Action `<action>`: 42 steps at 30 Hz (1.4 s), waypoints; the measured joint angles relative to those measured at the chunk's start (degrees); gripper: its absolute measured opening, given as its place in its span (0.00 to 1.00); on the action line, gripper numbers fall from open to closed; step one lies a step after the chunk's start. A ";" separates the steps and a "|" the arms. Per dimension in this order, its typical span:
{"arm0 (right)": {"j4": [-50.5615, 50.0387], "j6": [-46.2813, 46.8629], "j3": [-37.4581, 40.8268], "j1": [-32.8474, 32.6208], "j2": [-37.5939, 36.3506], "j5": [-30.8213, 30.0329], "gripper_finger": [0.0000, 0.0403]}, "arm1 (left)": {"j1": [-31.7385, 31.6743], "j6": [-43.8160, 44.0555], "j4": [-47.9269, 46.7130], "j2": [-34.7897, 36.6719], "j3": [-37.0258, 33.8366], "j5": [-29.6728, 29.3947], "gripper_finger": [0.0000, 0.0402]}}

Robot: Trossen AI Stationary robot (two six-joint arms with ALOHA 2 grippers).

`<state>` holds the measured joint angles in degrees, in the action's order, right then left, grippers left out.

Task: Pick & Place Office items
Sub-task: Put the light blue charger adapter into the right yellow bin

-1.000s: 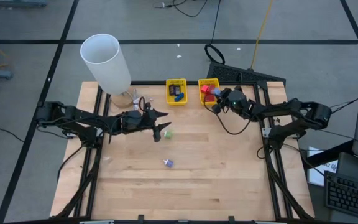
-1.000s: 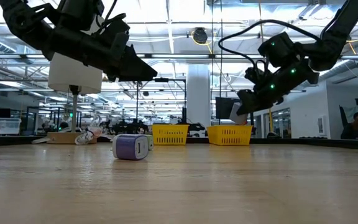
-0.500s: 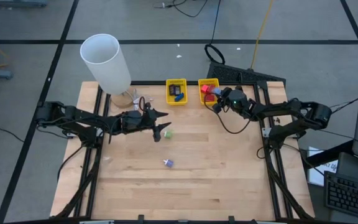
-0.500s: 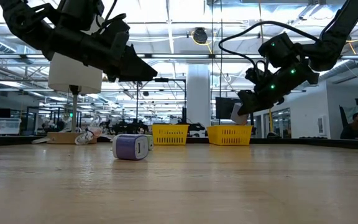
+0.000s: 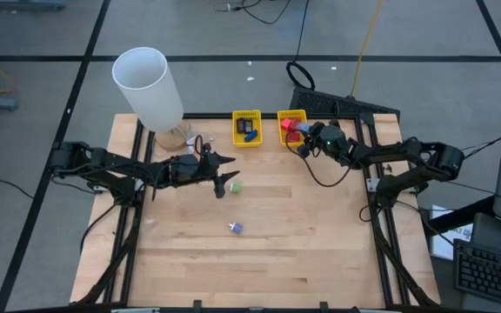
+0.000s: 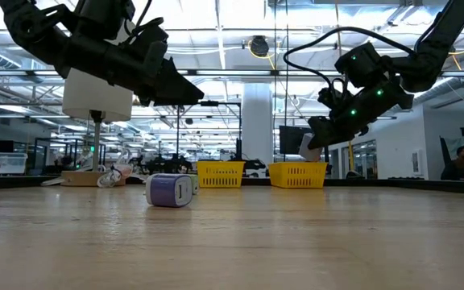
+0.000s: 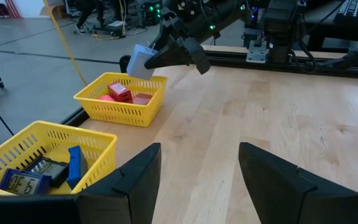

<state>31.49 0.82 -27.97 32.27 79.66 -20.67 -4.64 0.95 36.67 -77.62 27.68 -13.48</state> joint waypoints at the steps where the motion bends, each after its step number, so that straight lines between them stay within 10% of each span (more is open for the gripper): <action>1: -0.01 0.00 0.00 0.00 0.00 0.00 0.31 | 0.00 0.00 0.00 0.00 0.01 0.01 0.54; 32: 0.02 0.70 0.00 -0.02 0.00 3.04 0.49 | 0.00 -0.04 -0.02 0.00 0.04 -0.06 0.54; 42: 0.01 3.21 -0.02 0.31 0.00 19.07 0.47 | 0.00 -0.02 0.00 0.00 0.04 -0.06 0.54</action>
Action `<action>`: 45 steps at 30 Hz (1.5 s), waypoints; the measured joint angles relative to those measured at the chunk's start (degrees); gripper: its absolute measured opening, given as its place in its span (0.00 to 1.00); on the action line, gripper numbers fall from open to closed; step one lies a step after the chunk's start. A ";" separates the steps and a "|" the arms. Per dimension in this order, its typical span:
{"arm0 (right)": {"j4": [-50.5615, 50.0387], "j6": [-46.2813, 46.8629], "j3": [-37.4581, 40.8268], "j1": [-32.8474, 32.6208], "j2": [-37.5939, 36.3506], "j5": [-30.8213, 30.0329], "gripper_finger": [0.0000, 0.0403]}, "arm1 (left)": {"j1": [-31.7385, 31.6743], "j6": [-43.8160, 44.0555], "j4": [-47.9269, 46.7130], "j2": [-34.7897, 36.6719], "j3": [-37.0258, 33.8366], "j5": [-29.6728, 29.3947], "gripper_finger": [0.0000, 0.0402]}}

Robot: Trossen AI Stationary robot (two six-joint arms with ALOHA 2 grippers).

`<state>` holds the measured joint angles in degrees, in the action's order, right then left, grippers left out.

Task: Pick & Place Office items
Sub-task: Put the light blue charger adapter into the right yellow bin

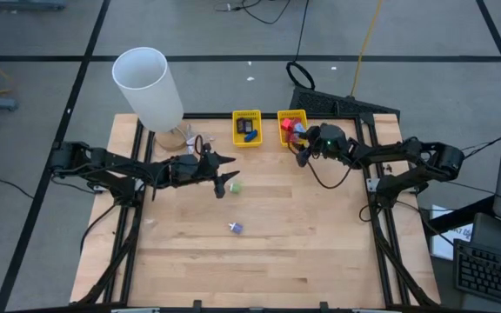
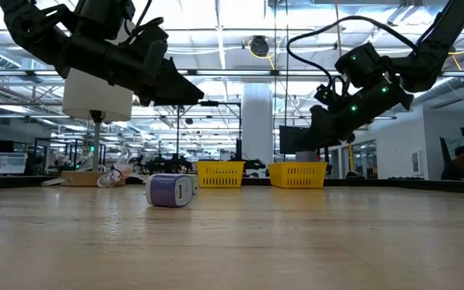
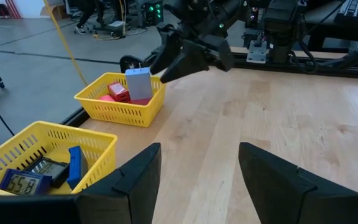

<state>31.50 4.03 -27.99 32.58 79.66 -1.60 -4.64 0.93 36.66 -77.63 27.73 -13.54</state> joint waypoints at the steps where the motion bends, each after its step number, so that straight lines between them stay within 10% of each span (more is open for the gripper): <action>1: 0.10 -0.19 0.01 0.00 0.00 0.52 0.47 | 0.00 0.00 -0.01 -0.02 0.00 0.00 0.54; 17: 4.73 -3.03 0.00 1.46 0.00 -21.10 0.50 | 0.01 1.11 -0.56 -0.02 0.00 -0.02 0.54; 45: 13.61 -4.73 0.00 4.49 8.09 -2.17 0.47 | -0.02 1.09 -0.39 -0.02 0.00 -0.04 0.54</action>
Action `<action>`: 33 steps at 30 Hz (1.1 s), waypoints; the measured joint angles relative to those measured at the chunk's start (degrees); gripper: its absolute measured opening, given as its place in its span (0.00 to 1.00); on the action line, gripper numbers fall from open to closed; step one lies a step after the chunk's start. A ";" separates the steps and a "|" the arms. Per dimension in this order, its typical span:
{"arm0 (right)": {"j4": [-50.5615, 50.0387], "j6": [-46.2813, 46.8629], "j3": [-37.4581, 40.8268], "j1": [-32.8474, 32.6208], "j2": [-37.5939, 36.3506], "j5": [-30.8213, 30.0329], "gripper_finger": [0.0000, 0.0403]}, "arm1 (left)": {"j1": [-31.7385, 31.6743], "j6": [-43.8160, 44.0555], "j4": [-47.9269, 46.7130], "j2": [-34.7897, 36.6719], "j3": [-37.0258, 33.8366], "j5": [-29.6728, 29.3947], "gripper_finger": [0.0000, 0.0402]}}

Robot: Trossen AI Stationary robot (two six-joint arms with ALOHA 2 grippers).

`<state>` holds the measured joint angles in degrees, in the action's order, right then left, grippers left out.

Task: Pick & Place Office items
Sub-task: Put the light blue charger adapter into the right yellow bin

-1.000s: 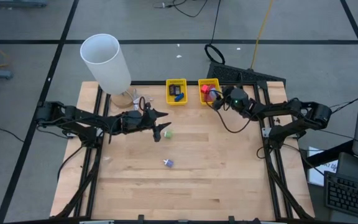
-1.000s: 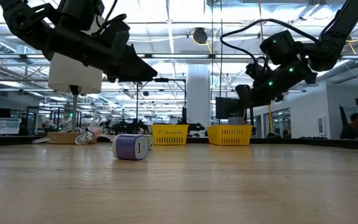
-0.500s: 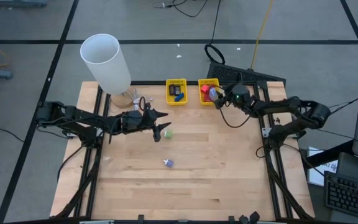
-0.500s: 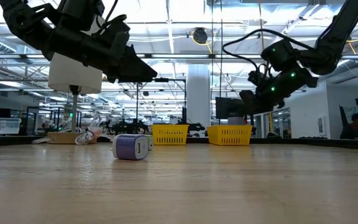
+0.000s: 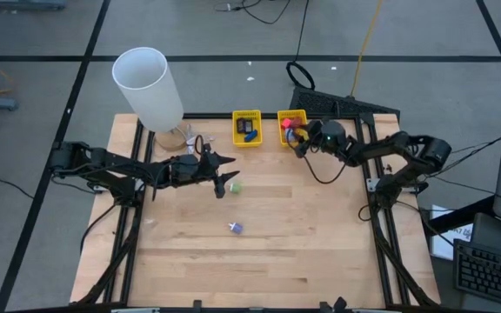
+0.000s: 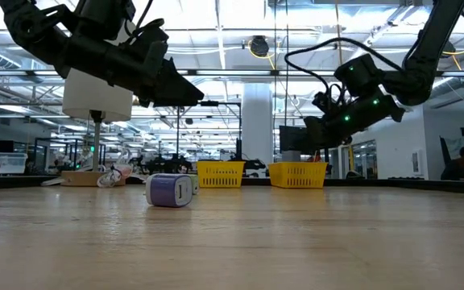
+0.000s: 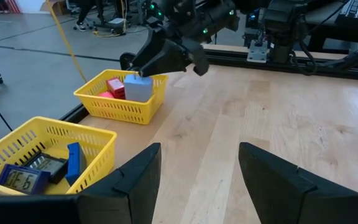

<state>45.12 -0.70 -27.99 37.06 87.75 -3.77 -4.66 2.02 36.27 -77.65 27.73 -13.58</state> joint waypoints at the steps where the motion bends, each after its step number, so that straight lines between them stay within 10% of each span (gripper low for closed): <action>1: 0.61 -0.74 0.02 -0.31 -0.01 1.02 0.47 | -0.02 0.00 -0.02 0.00 0.00 0.00 0.54; 19: 2.22 -2.60 0.02 -6.21 -0.07 3.60 0.46 | -0.03 0.13 -0.02 0.00 0.00 0.00 0.54; 33: 4.23 -9.13 0.02 -8.72 0.58 -16.22 0.44 | -0.03 0.16 1.25 0.00 0.00 -0.02 0.54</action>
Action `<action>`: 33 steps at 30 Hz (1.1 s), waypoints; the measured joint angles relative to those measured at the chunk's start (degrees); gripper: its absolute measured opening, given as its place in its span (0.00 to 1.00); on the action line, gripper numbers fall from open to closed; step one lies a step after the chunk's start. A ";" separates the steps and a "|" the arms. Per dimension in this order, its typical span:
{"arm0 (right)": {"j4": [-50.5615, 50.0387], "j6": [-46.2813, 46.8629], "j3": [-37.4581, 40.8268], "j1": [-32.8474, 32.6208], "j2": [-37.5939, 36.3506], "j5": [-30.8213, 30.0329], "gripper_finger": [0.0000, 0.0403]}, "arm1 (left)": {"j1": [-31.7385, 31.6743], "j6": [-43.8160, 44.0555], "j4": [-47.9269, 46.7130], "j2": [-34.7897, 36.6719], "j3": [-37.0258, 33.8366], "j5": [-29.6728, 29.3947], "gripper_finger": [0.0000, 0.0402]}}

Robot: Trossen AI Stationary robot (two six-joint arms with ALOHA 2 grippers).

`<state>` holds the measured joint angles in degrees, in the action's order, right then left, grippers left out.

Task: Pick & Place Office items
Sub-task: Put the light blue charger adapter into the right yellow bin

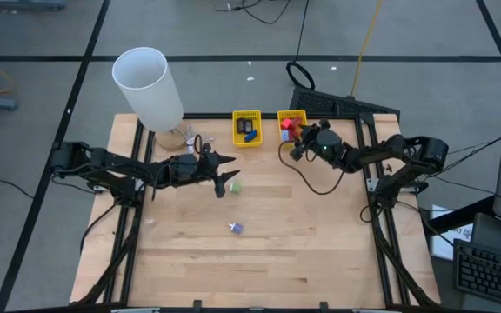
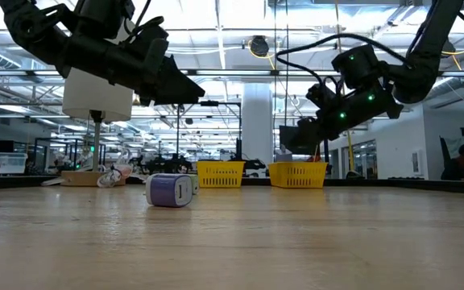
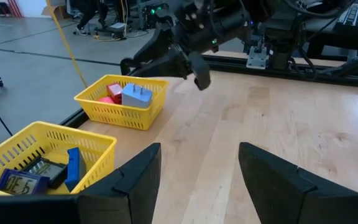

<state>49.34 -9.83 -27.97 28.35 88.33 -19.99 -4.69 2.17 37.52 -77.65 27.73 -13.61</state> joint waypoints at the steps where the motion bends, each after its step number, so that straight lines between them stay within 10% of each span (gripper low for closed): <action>1: 0.08 1.27 0.00 0.03 0.00 0.69 0.44 | 0.00 0.00 0.00 0.00 0.00 0.00 0.54; 5: 1.57 5.35 0.00 -0.84 0.02 11.07 0.43 | 0.00 0.00 0.00 0.00 0.00 0.00 0.54; 16: 5.31 -3.04 -2.11 -1.69 8.09 7.71 0.43 | -0.26 -0.11 0.11 0.00 0.00 -0.02 0.54; 33: 5.56 -6.79 -3.39 -1.81 5.34 -17.36 0.38 | -0.52 0.94 -0.44 0.00 0.00 0.04 0.54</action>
<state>54.90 -16.62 -31.35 26.53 93.68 -37.35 -5.21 3.12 37.08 -77.65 27.73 -13.56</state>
